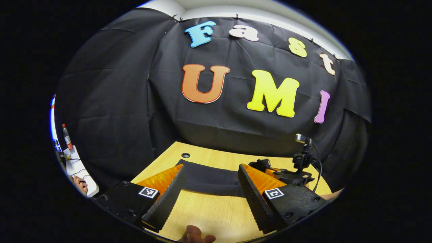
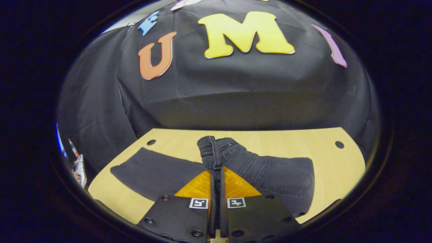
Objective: Grasp the waist and the cuffs of the jeans and fold them to make the two legs overlap; first hold the waist and fold one-third of the jeans toward the cuffs, then hold the cuffs and fold the remaining one-third in the same direction to finish folding.
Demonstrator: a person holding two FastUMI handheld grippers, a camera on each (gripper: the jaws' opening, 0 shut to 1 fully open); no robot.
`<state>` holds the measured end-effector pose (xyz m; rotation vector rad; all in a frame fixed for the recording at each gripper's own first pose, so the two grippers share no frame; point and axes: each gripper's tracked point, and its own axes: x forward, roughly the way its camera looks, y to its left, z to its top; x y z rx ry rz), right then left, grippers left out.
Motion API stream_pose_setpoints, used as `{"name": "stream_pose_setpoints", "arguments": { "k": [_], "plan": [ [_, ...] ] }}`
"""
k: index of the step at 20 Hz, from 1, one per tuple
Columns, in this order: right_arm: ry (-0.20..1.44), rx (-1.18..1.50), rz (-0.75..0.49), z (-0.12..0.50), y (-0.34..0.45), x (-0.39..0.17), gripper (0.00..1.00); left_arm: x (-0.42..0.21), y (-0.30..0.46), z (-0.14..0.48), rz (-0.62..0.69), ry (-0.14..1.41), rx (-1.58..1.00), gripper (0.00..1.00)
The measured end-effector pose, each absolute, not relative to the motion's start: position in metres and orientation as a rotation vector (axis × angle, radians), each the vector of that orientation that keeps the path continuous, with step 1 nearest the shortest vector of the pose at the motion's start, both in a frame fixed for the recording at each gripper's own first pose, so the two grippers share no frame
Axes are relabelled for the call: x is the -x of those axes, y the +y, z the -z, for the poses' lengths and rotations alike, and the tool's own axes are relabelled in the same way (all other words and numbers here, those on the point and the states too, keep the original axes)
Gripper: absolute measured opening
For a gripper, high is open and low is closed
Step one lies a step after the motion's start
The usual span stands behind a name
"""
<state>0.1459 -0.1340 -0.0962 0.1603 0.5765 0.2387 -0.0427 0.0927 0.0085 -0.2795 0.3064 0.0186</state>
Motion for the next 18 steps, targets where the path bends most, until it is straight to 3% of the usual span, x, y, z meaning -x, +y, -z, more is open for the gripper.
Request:
{"name": "stream_pose_setpoints", "arguments": {
  "k": [4, 5, 10, 12, 16, 18],
  "plan": [
    [0.646, -0.122, -0.256, 0.101, -0.135, -0.145, 0.10, 0.044, 0.098, -0.004, -0.033, 0.318, 0.287, 0.98],
    [0.653, -0.119, -0.258, 0.098, -0.135, -0.144, 0.06, 0.044, 0.098, -0.004, -0.034, 0.320, 0.291, 0.99],
    [0.668, -0.087, -0.275, 0.094, -0.136, -0.143, 0.06, 0.040, 0.094, -0.002, -0.026, 0.320, 0.290, 0.99],
    [0.671, -0.099, -0.304, 0.095, -0.134, -0.145, 0.13, 0.039, 0.091, 0.000, -0.019, 0.324, 0.287, 0.98],
    [0.642, -0.085, -0.327, 0.081, -0.128, -0.141, 0.96, 0.037, 0.091, 0.004, -0.014, 0.333, 0.283, 0.98],
    [0.620, -0.099, -0.322, 0.072, -0.132, -0.138, 1.00, 0.036, 0.090, 0.001, -0.009, 0.325, 0.275, 0.98]
  ]
}}
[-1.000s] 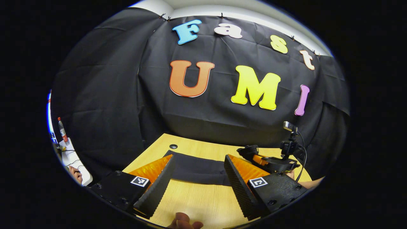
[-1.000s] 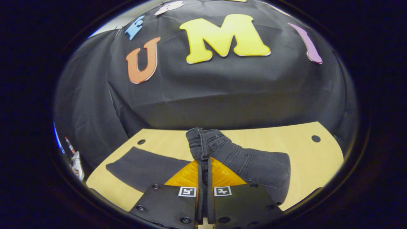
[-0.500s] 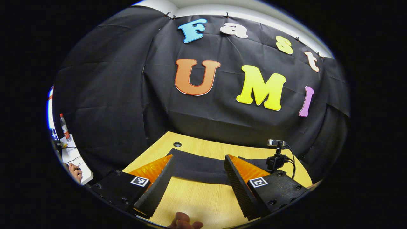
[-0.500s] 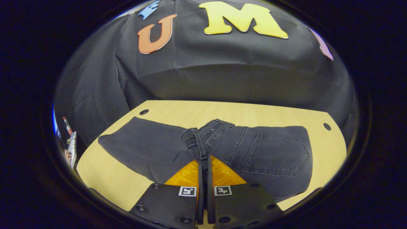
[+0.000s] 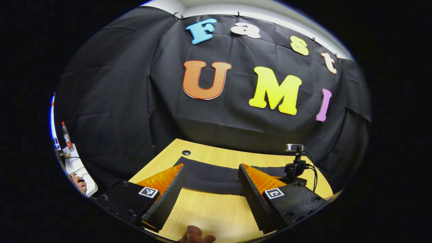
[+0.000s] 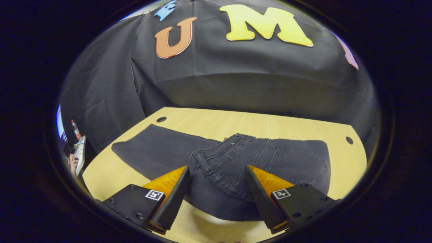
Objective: Grasp the waist and the cuffs of the jeans and fold them to make the two legs overlap; first hold the waist and fold one-third of the jeans toward the cuffs, then hold the cuffs and fold the remaining one-third in the same direction to finish folding.
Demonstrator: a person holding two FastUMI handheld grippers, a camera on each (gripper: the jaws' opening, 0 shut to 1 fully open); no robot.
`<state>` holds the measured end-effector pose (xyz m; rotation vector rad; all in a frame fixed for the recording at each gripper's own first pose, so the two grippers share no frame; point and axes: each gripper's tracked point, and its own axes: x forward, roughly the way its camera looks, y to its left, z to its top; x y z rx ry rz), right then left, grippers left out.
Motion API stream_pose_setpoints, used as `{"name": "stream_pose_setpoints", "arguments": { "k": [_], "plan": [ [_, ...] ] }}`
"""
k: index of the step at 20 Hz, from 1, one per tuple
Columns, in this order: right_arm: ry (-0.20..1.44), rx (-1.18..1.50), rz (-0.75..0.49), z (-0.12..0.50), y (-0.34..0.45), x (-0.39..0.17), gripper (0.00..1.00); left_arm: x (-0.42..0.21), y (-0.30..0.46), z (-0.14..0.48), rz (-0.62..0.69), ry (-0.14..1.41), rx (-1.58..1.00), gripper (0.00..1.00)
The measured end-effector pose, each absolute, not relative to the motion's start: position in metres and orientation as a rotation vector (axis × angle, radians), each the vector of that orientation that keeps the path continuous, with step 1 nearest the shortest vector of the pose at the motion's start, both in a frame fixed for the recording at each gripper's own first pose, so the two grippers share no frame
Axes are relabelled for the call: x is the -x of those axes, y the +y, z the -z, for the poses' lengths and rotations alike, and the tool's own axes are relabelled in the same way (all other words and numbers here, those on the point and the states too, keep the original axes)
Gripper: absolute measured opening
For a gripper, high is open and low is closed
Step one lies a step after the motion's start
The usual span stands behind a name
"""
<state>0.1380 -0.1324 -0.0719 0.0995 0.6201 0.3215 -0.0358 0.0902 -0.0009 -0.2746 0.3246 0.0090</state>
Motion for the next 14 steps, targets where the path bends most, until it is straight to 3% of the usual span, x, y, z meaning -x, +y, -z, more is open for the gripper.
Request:
{"name": "stream_pose_setpoints", "arguments": {
  "k": [11, 14],
  "plan": [
    [0.316, -0.101, -0.215, -0.062, -0.192, -0.162, 1.00, 0.023, 0.086, 0.013, 0.028, 0.324, 0.268, 0.98],
    [0.233, -0.088, -0.175, -0.103, -0.219, -0.162, 0.95, 0.017, 0.089, 0.030, 0.030, 0.338, 0.261, 0.98]
  ]
}}
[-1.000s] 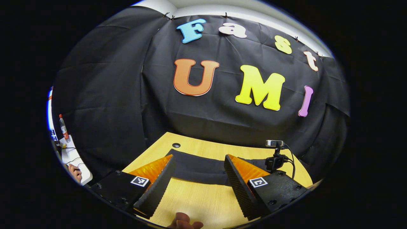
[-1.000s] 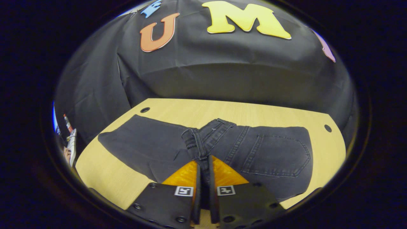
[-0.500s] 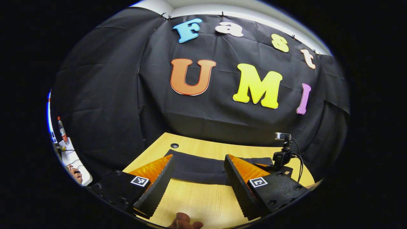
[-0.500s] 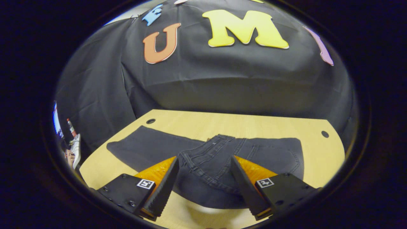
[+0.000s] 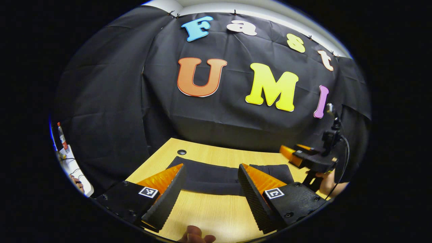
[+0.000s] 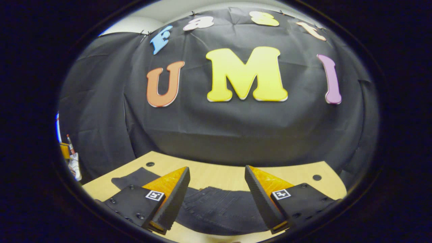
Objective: Grasp the waist and the cuffs of the jeans and fold them to make the two legs overlap; first hold the waist and fold one-third of the jeans toward the cuffs, then hold the cuffs and fold the remaining one-third in the same direction to finish folding.
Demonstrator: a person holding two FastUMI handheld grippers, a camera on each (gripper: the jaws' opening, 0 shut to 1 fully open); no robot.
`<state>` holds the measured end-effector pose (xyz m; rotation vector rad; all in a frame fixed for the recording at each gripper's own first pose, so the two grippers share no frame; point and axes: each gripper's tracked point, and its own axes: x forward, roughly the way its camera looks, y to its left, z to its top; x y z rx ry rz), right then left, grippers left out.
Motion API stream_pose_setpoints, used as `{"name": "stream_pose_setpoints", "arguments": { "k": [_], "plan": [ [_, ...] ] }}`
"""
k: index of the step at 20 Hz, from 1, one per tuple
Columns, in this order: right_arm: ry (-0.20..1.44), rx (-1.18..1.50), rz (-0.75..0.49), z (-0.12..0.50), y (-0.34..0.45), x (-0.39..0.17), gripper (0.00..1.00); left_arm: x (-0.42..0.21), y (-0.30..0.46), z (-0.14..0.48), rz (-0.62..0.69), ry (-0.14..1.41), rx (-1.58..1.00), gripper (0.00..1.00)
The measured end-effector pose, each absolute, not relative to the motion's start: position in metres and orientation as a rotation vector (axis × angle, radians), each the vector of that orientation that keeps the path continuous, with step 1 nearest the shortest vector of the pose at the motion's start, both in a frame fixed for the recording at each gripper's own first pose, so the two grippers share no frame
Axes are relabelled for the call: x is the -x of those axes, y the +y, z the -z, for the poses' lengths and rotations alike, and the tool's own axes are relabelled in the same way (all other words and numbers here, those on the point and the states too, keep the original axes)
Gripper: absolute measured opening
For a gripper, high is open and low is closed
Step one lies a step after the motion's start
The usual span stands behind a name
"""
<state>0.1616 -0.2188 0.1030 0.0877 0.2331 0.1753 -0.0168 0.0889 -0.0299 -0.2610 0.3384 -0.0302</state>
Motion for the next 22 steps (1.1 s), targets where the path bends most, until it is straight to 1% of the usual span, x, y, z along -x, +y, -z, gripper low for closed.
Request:
{"name": "stream_pose_setpoints", "arguments": {
  "k": [2, 3, 4, 5, 6, 7, 9, 10, 12, 13, 14, 15, 16, 17, 18, 19, 20, 22],
  "plan": [
    [0.186, -0.079, -0.149, -0.128, -0.238, -0.160, 0.95, 0.012, 0.097, 0.043, 0.029, 0.365, 0.293, 0.99],
    [0.166, -0.075, -0.133, -0.139, -0.248, -0.158, 0.99, 0.010, 0.101, 0.050, 0.028, 0.381, 0.321, 0.99],
    [0.147, -0.073, -0.118, -0.150, -0.257, -0.157, 0.95, 0.006, 0.102, 0.060, 0.026, 0.402, 0.363, 0.99],
    [0.130, -0.074, -0.106, -0.159, -0.265, -0.156, 0.99, 0.004, 0.108, 0.073, 0.016, 0.442, 0.429, 0.99],
    [0.113, -0.071, -0.093, -0.168, -0.273, -0.154, 0.95, 0.002, 0.110, 0.087, 0.009, 0.480, 0.505, 0.99],
    [0.097, -0.064, -0.077, -0.176, -0.283, -0.154, 0.95, -0.001, 0.112, 0.101, -0.009, 0.516, 0.577, 0.99],
    [0.076, -0.052, -0.047, -0.187, -0.300, -0.149, 0.99, -0.008, 0.120, 0.124, -0.055, 0.562, 0.710, 0.99],
    [0.069, -0.045, -0.031, -0.192, -0.310, -0.147, 0.95, -0.011, 0.126, 0.137, -0.080, 0.577, 0.774, 0.99],
    [0.072, -0.046, 0.008, -0.193, -0.332, -0.144, 0.95, -0.024, 0.134, 0.162, -0.116, 0.615, 0.900, 0.99],
    [0.085, -0.051, 0.032, -0.190, -0.344, -0.143, 0.99, -0.031, 0.140, 0.173, -0.144, 0.625, 0.958, 0.99],
    [0.094, -0.059, 0.055, -0.188, -0.356, -0.141, 0.95, -0.037, 0.149, 0.183, -0.178, 0.632, 1.021, 0.99],
    [0.096, -0.064, 0.077, -0.188, -0.368, -0.139, 0.95, -0.044, 0.152, 0.190, -0.202, 0.631, 1.090, 1.00],
    [0.096, -0.065, 0.104, -0.190, -0.381, -0.137, 0.95, -0.052, 0.158, 0.197, -0.233, 0.624, 1.150, 0.99],
    [0.101, -0.068, 0.127, -0.189, -0.393, -0.135, 0.98, -0.059, 0.164, 0.205, -0.261, 0.615, 1.205, 0.99],
    [0.108, -0.074, 0.146, -0.188, -0.404, -0.132, 0.95, -0.063, 0.170, 0.212, -0.284, 0.613, 1.244, 0.99],
    [0.111, -0.081, 0.165, -0.188, -0.414, -0.130, 0.98, -0.067, 0.173, 0.222, -0.310, 0.617, 1.269, 0.99],
    [0.111, -0.087, 0.184, -0.189, -0.423, -0.126, 0.95, -0.071, 0.175, 0.230, -0.335, 0.623, 1.292, 0.99],
    [0.113, -0.093, 0.215, -0.189, -0.438, -0.122, 0.95, -0.075, 0.184, 0.236, -0.356, 0.625, 1.334, 0.99]
  ]
}}
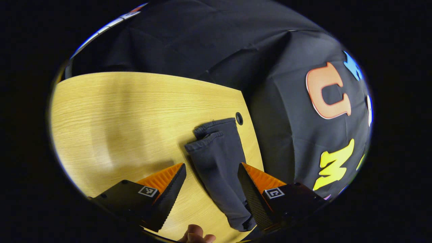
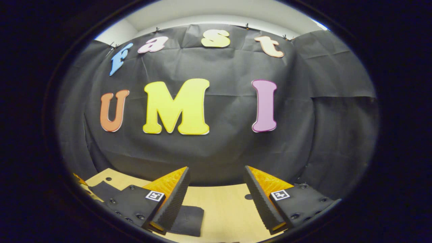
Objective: Grasp the waist and the cuffs of the jeans and fold them to make the two legs overlap; first hold the waist and fold one-third of the jeans toward the cuffs, then hold the cuffs and fold the remaining one-third in the same direction to finish folding.
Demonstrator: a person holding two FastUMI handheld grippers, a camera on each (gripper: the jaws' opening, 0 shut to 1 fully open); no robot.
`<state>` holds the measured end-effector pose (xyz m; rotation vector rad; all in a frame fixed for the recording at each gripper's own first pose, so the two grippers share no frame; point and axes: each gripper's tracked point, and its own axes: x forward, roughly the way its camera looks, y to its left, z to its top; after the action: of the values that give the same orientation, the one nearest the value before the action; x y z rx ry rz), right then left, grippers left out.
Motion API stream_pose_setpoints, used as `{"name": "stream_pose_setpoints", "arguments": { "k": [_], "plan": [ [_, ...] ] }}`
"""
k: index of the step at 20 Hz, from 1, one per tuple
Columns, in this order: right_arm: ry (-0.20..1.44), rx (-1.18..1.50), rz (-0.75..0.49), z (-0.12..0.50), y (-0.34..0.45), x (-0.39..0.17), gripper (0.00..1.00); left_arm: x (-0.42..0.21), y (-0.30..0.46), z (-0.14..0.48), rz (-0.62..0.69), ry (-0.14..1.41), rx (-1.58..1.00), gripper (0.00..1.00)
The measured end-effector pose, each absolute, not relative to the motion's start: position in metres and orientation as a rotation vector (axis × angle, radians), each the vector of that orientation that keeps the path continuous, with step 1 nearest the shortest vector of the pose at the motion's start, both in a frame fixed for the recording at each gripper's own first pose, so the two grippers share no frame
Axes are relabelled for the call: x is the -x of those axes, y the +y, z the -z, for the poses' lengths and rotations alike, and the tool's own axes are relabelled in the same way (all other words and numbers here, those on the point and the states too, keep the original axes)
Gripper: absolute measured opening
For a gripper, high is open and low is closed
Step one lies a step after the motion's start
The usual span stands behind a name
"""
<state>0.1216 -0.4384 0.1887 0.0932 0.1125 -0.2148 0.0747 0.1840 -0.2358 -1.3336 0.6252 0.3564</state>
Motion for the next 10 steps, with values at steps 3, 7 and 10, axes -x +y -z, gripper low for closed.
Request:
{"name": "stream_pose_setpoints", "arguments": {
  "k": [3, 7, 10],
  "plan": [
    [0.129, -0.091, 0.239, -0.185, -0.450, -0.117, 0.98, -0.076, 0.189, 0.247, -0.382, 0.633, 1.388, 0.99],
    [0.173, -0.076, 0.245, -0.169, -0.452, -0.113, 0.98, -0.096, 0.194, 0.257, -0.403, 0.619, 1.409, 0.99],
    [0.204, -0.066, 0.241, -0.158, -0.451, -0.112, 0.98, -0.116, 0.200, 0.258, -0.410, 0.591, 1.461, 0.99]
  ]
}}
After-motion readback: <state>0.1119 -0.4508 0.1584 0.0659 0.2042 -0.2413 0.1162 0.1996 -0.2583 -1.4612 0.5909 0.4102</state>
